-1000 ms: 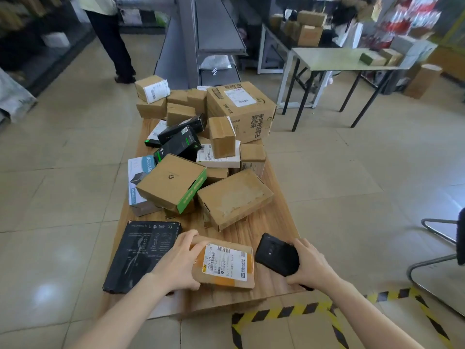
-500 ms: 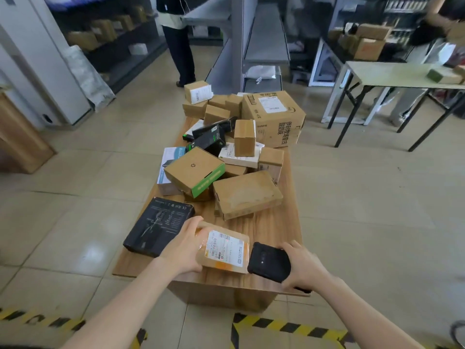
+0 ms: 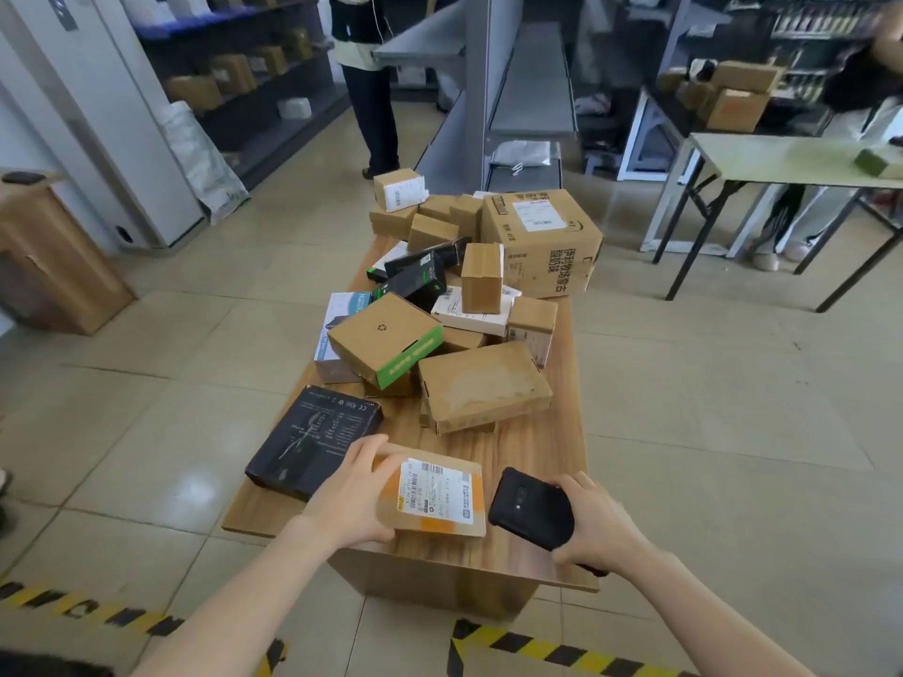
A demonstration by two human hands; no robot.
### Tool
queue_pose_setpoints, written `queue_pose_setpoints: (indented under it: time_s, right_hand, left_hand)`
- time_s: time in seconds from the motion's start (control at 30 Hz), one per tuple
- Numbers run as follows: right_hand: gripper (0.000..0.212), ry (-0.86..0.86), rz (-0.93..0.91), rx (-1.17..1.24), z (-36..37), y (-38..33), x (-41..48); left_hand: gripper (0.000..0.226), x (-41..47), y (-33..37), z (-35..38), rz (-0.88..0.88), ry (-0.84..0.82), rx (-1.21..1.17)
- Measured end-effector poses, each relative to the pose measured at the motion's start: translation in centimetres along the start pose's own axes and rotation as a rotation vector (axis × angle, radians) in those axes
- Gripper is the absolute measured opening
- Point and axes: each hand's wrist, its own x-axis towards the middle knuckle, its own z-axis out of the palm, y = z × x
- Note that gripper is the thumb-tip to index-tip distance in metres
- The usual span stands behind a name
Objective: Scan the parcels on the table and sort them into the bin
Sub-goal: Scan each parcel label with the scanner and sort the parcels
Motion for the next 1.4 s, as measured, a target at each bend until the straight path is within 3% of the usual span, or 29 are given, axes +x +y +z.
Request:
queue_pose_setpoints:
  time_s: [0.33, 0.63, 0.83, 1.07, 1.4]
  right_hand:
    - [0.082, 0.082, -0.090, 0.120, -0.3, -4.9, 2.6]
    - [0.093, 0.092, -0.211, 0.159, 2.0, -16.0, 5.6]
    - [0.095, 0.030, -0.355, 0.125, 5.9, -27.1, 7.5]
    - [0.076, -0.178, -0.558, 0.108, 13.1, -43.7, 9.0]
    - [0.082, -0.444, -0.827, 0.038, 23.9, -63.9, 9.3]
  left_hand:
    - [0.096, -6.1, -2.5, -1.7, -0.288, 0.238, -0.127]
    - [0.093, -13.0, -8.6, -3.5, -0.529, 0.446, -0.228]
    - [0.091, -20.5, -16.3, -4.3, -0.676, 0.530, -0.301]
    - [0.086, -32.3, -26.8, -4.9, -0.901, 0.696, -0.297]
    - [0.094, -46.9, -35.9, -4.0, -1.296, 0.910, -0.334]
